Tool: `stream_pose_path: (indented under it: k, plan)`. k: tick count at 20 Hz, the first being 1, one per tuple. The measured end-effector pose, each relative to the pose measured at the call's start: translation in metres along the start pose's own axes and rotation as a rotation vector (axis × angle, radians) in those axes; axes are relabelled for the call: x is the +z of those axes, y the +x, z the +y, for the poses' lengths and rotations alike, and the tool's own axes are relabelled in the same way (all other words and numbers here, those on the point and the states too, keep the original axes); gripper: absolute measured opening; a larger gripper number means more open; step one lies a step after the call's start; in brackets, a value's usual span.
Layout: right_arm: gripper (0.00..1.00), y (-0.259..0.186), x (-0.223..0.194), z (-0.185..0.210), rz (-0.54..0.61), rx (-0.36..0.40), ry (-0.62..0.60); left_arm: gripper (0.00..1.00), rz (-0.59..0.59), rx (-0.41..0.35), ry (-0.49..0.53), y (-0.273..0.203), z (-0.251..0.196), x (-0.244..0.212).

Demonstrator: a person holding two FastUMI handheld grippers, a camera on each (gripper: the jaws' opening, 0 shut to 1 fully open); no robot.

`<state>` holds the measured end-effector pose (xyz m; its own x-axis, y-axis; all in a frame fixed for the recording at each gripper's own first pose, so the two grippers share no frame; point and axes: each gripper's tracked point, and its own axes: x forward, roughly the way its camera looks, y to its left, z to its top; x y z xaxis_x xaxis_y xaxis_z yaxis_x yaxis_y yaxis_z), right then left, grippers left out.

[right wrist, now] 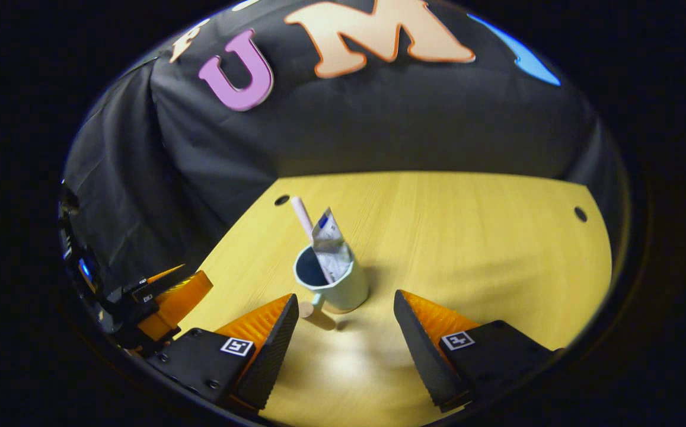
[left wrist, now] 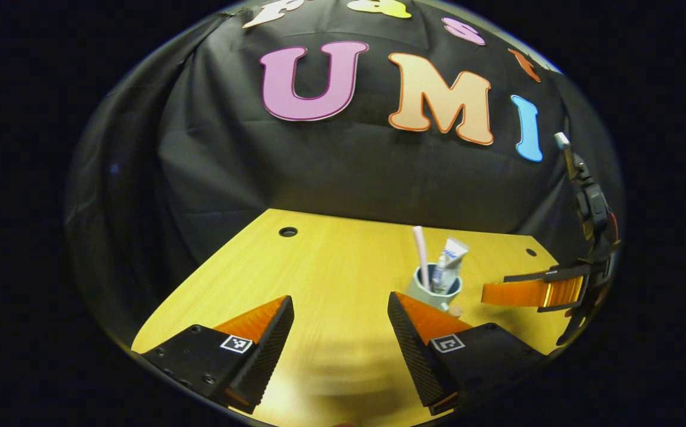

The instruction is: Put the toothbrush and toothpaste on the desktop into the cup, then pick up the cup and place it on the coaster on the desktop.

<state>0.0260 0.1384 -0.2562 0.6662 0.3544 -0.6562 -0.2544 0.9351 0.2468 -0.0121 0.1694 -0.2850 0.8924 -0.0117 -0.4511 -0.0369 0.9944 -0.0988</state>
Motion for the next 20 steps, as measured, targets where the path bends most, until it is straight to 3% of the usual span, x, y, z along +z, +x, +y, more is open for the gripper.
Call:
stream_pose_path:
  k: [3, 4, 6, 7, 10, 14, 20]
  plan:
    - [0.94, -0.044, 0.035, -0.010, -0.145, -0.030, -0.056, 0.92, -0.024, -0.019, 0.018, -0.007, -0.032, 0.009]
    - [0.99, -0.063, 0.043, -0.015, -0.195, -0.041, -0.070, 0.93, -0.032, -0.028, 0.021, -0.011, -0.043, 0.013]
    - [0.99, -0.097, 0.060, -0.025, -0.300, -0.065, -0.089, 0.93, -0.062, -0.027, 0.025, -0.019, -0.062, 0.022]
    - [0.94, -0.115, 0.070, -0.028, -0.350, -0.069, -0.079, 0.93, -0.085, -0.022, 0.021, -0.025, -0.070, 0.029]
    - [0.98, -0.156, 0.083, -0.041, -0.480, -0.110, -0.079, 0.92, -0.161, -0.023, 0.014, -0.042, -0.096, 0.051]
    - [0.95, -0.183, 0.096, -0.051, -0.539, -0.101, -0.054, 0.92, -0.225, -0.057, 0.052, -0.059, -0.123, 0.076]
    - [0.98, -0.203, 0.113, -0.074, -0.599, -0.137, -0.029, 0.92, -0.282, -0.078, 0.057, -0.072, -0.139, 0.097]
